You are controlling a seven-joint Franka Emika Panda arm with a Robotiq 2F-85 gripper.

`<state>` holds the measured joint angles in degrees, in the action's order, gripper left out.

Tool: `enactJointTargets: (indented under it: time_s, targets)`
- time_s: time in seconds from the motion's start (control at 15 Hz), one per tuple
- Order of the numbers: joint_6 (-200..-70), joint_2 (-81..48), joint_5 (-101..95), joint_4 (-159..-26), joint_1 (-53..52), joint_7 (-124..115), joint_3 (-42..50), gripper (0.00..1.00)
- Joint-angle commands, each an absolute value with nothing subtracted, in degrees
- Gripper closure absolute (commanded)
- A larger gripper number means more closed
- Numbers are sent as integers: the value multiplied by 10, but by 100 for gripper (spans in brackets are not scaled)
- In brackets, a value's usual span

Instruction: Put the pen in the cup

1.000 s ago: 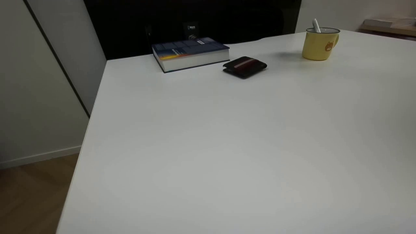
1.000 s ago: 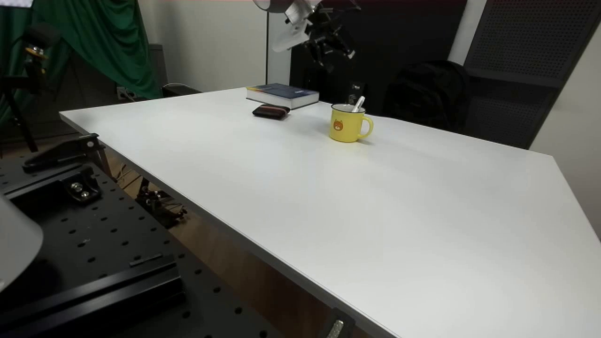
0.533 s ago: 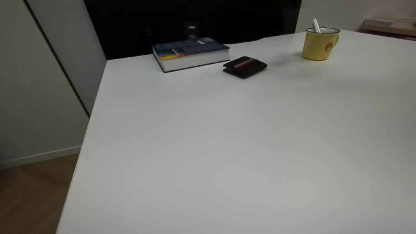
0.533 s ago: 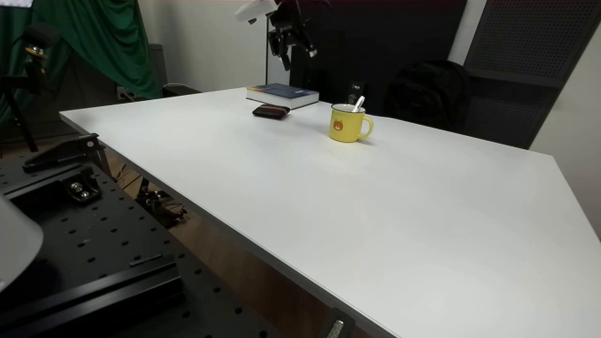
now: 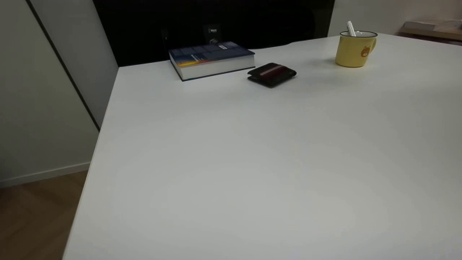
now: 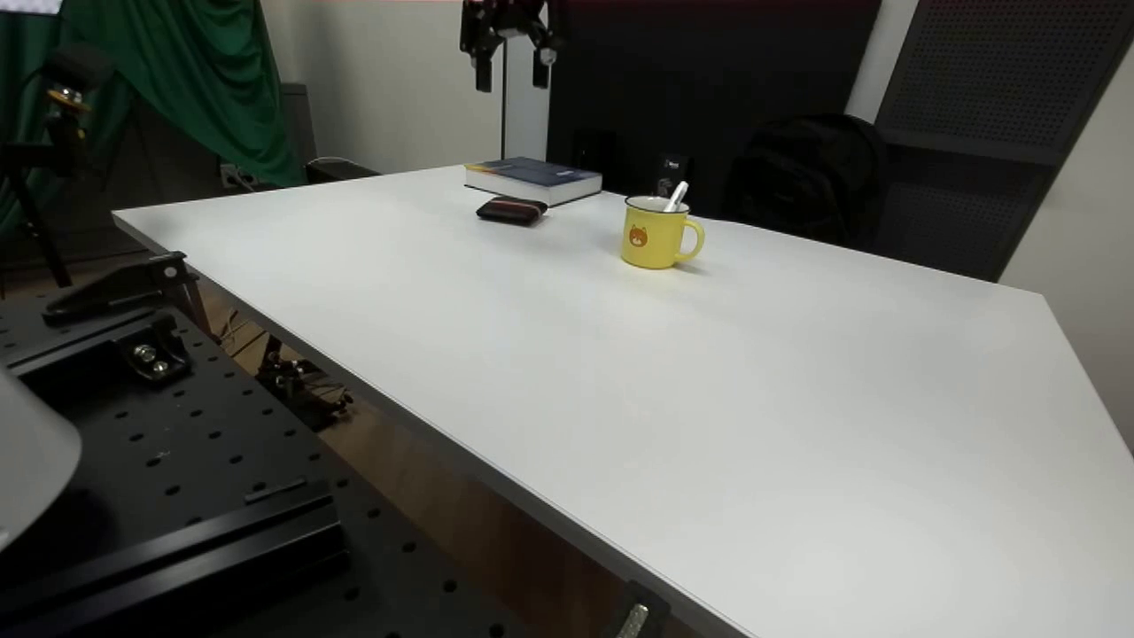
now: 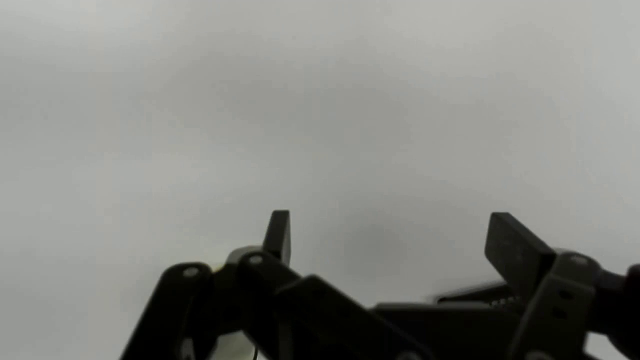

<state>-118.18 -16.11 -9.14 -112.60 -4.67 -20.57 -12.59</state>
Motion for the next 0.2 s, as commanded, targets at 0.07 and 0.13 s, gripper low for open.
enactJointTargets:
  time_s: [0.07,0.13]
  targets:
    - [-1118,-150,-64,-1115,-75,-173,-93,0]
    - [-1098,-146,-59,-1112,-75,-164,-91,0]
